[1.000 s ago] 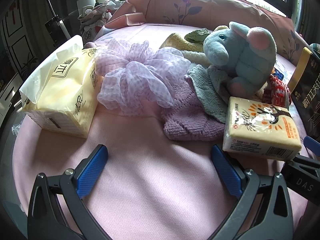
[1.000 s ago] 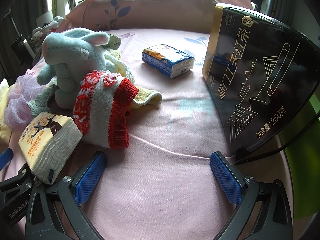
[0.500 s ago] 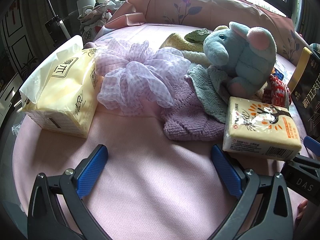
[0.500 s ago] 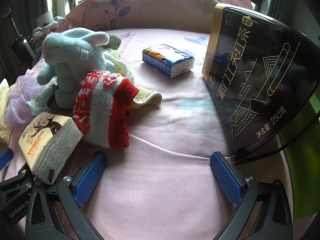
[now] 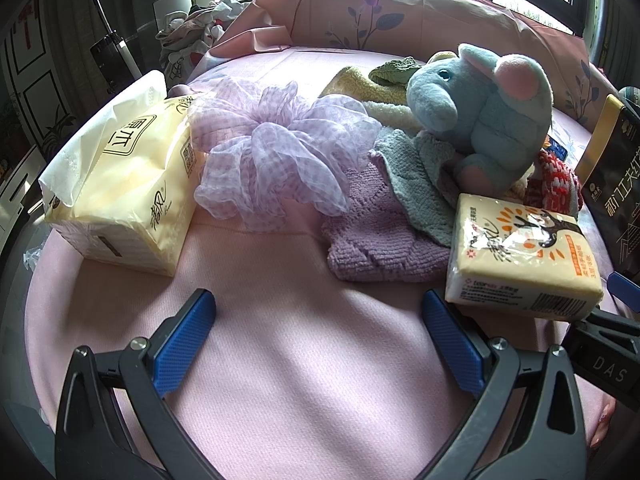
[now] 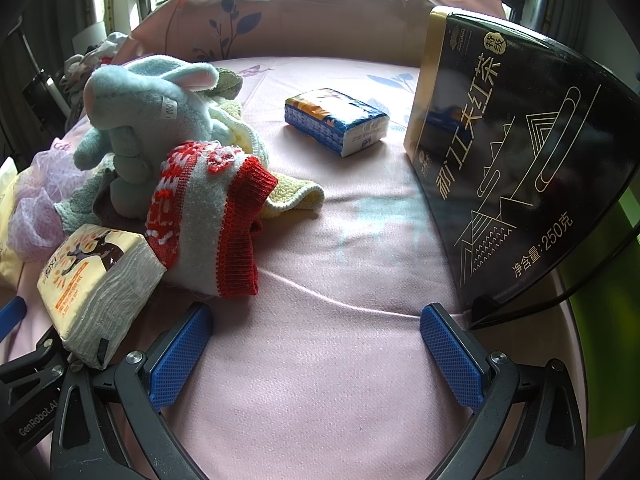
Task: Organize soft objects
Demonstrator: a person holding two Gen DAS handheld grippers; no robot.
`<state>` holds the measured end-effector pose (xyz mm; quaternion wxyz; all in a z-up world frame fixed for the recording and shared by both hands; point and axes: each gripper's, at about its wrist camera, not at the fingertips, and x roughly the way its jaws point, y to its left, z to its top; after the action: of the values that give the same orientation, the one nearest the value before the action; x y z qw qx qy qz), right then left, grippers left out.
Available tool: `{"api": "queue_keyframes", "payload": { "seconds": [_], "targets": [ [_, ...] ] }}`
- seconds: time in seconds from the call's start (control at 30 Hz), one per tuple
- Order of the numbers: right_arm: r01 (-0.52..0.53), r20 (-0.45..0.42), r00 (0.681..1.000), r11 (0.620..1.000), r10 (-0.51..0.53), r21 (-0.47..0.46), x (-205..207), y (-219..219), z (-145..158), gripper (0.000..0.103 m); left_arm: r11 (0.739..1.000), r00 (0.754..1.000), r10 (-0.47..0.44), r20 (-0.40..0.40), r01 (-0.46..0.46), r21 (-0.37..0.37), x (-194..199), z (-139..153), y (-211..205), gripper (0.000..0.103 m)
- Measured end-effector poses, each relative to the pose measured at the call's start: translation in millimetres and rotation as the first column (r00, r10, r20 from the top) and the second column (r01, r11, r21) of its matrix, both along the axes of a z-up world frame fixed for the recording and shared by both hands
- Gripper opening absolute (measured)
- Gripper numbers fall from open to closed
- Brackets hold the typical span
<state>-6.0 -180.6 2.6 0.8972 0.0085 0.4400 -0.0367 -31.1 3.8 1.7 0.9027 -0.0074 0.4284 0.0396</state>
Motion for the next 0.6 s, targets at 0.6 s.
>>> {"api": "queue_keyframes", "payload": {
  "seconds": [0.6],
  "targets": [
    [-0.100, 0.004, 0.995, 0.991, 0.100, 0.093, -38, -10, 41, 0.103, 0.995, 0.998, -0.052, -0.035, 0.049, -0.090, 6, 8, 13, 0.102]
  ]
}}
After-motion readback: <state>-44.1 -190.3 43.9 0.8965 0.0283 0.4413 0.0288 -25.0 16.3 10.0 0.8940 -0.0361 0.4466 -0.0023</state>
